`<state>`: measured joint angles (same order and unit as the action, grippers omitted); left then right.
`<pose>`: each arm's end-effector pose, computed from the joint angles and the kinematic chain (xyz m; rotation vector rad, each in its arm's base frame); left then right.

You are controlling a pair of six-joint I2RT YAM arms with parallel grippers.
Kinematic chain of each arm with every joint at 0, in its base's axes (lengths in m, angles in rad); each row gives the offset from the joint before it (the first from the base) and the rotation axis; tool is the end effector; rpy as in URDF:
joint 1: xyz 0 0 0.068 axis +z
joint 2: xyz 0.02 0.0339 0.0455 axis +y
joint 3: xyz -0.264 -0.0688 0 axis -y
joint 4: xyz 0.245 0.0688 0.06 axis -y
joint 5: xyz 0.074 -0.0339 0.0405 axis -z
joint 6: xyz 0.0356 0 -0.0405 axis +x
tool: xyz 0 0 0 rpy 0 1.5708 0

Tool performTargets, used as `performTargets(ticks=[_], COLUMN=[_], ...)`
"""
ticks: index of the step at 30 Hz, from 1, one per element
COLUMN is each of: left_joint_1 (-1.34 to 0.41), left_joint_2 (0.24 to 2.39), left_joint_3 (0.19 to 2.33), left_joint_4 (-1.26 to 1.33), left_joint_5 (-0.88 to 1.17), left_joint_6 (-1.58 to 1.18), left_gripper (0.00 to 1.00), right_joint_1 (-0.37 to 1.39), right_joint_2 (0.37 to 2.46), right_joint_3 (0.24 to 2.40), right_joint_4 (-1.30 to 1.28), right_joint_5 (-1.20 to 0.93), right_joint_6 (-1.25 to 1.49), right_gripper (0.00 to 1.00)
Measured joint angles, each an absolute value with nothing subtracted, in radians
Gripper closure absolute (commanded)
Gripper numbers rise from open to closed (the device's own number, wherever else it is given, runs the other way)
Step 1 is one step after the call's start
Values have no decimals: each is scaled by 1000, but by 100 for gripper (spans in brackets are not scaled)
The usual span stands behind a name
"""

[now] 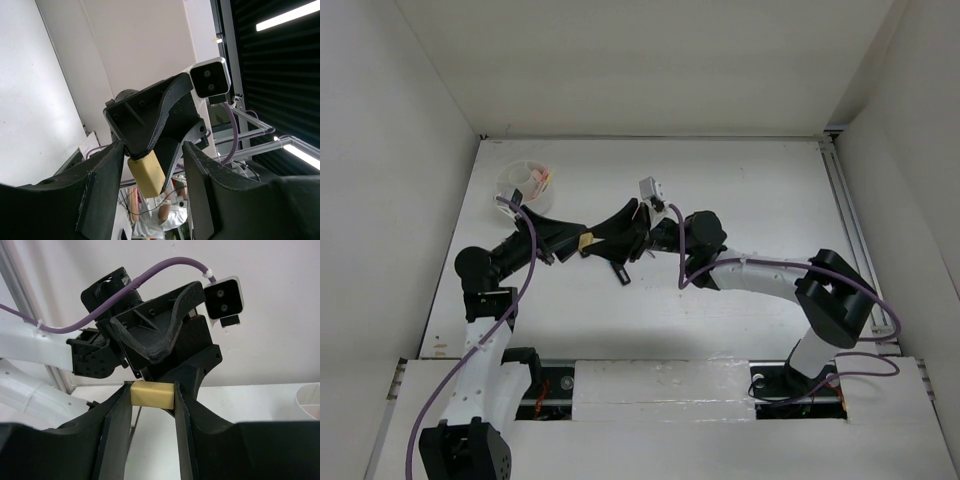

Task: Sort the stationery into containers
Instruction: Place the stationery in the storage box.

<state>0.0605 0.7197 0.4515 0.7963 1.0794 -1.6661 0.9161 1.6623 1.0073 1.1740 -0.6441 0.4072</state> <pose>0.1537 -0.0221 0.3262 -0.0917 1.6100 -1.8621 0.2047 0.3017 0.3256 -0.9109 0.9279 1.4901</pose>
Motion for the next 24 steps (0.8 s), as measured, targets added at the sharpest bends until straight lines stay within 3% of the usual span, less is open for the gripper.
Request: performTargets(ticks=[9, 13, 14, 18, 23, 24], left_joint_1=[61, 61, 61, 61, 61, 61], left_joint_2=[722, 722, 722, 730, 739, 739], left_joint_3=[451, 451, 451, 449, 449, 449], left_joint_4=[802, 802, 804, 803, 801, 801], left_joint_5=[1090, 1091, 1091, 1093, 1094, 1095], left_joint_6=[-1698, -1702, -1702, -1705, -1715, -1718], left_gripper=[57, 68, 75, 81, 100, 100], right_joint_1=[896, 889, 889, 886, 883, 883], right_joint_2=[1690, 1691, 1691, 1690, 1690, 1690], right_joint_3=[1041, 1056, 1060, 1065, 1065, 1065], right_joint_4=[1169, 1163, 1161, 1159, 1157, 1156], right_joint_5=[-659, -674, -678, -687, -694, -696], right_joint_6=[375, 355, 350, 331, 309, 306], right_gripper=[100, 100, 100, 100, 100, 100])
